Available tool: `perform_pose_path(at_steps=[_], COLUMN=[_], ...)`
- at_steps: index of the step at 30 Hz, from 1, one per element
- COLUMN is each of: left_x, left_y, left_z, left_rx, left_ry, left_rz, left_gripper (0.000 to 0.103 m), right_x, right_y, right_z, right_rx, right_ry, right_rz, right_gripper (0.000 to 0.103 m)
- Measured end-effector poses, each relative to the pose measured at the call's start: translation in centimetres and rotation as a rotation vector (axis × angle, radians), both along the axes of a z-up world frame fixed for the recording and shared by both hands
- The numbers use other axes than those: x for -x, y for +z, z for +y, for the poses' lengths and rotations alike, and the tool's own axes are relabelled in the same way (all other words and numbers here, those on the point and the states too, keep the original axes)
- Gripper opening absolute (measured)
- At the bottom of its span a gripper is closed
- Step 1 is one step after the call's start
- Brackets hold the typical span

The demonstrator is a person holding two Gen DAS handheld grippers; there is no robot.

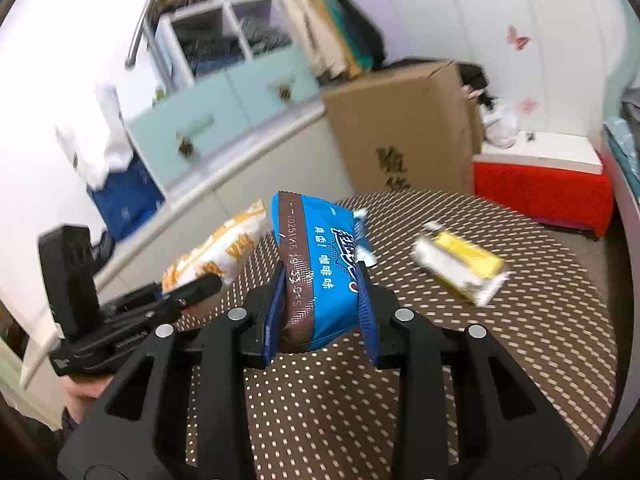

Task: Collect trash
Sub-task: 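Lift the bread bag and blue wrapper off the table with both grippers, then carry the bread bag and blue wrapper over the wastebasket and open both grippers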

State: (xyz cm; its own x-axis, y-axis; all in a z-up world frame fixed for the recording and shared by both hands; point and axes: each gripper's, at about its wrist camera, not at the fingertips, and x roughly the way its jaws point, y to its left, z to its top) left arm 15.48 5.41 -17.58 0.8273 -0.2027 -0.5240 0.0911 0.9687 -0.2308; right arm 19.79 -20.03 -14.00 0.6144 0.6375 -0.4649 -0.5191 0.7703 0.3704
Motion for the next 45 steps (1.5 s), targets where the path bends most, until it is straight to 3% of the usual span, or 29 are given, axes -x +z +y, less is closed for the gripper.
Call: perform_pose_path(at_steps=[9,24,28,31,40,43,44,45], left_x=[0.7,0.6,0.3,-0.1,-1.4,-1.9,-2.1,-2.3], left_y=[2.2,3.5,3.0,2.1,-2.1,-3.7,-4.2,-4.7], left_z=[-7.1,-19.7,-23.7,-26.5,-34.5,-37.2,-38.0,-38.8], left_rx=[0.008,-0.011,-0.026,-0.046,-0.124,-0.154,-0.163,-0.171], left_ry=[-0.108,-0.311,-0.375,-0.418,-0.517,-0.553,-0.564,-0.574], left_rz=[-0.051,-0.069,-0.044,-0.018,0.081,0.122,0.136,0.150], left_gripper=[0.036,0.036,0.036,0.036,0.036,0.036,0.036,0.036], right_x=[3.0,6.8,6.6,6.1,4.8,4.0,3.9,3.8], right_y=[1.3,-0.5,-4.2,-8.6,-19.7,-22.5,-23.5,-24.1], right_z=[-10.0,-24.6,-29.1,-32.1,-37.6,-38.6,-39.0,-39.4], right_rx=[-0.099,-0.162,-0.146,-0.137,-0.167,-0.190,-0.209,-0.224], right_ry=[-0.182,-0.497,-0.600,-0.670,-0.747,-0.750,-0.744,-0.747], right_rz=[-0.050,-0.046,0.043,0.148,0.389,0.445,0.470,0.491], right_gripper=[0.033,0.033,0.034,0.034,0.036,0.050,0.069,0.080])
